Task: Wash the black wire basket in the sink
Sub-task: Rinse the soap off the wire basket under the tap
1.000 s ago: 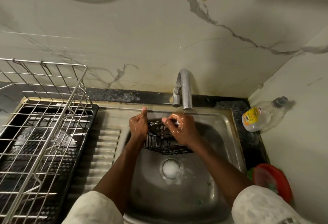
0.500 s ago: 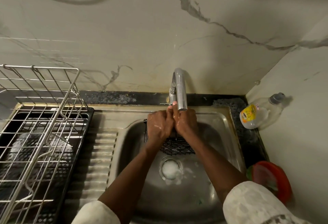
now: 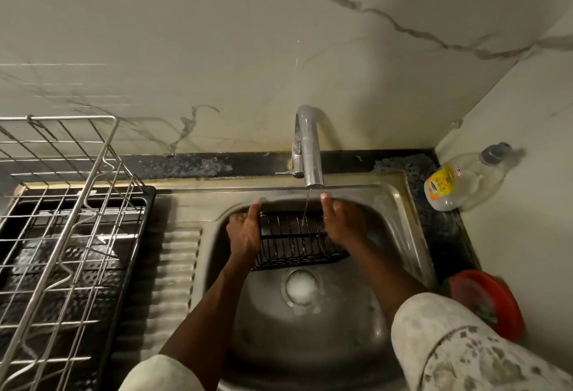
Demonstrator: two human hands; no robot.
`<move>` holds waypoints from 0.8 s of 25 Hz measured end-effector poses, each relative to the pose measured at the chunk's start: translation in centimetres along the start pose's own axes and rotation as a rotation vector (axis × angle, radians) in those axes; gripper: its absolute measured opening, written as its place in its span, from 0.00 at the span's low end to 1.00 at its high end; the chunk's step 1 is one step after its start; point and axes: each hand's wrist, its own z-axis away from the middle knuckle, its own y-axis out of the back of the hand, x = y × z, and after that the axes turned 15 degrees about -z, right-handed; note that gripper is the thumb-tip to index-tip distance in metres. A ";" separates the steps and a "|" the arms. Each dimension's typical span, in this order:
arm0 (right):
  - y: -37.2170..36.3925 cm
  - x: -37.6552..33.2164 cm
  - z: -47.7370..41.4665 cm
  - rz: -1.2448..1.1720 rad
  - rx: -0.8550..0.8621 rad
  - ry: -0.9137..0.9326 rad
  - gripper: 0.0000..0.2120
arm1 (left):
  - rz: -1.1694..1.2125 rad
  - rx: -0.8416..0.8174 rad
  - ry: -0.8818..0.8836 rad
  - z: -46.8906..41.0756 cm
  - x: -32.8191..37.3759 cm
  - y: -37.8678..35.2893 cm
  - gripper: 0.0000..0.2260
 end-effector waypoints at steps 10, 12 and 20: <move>-5.8 -8.7 4.1 0.146 -0.124 0.453 0.27 | -0.122 0.004 -0.131 -0.6 -2.6 0.8 0.18; -4.2 -5.4 2.9 0.129 -0.182 0.471 0.27 | -0.054 0.072 -0.022 -0.6 -2.9 0.9 0.15; -2.4 -1.9 1.4 0.102 0.010 0.210 0.31 | -0.122 0.067 -0.055 -1.4 -1.5 0.5 0.19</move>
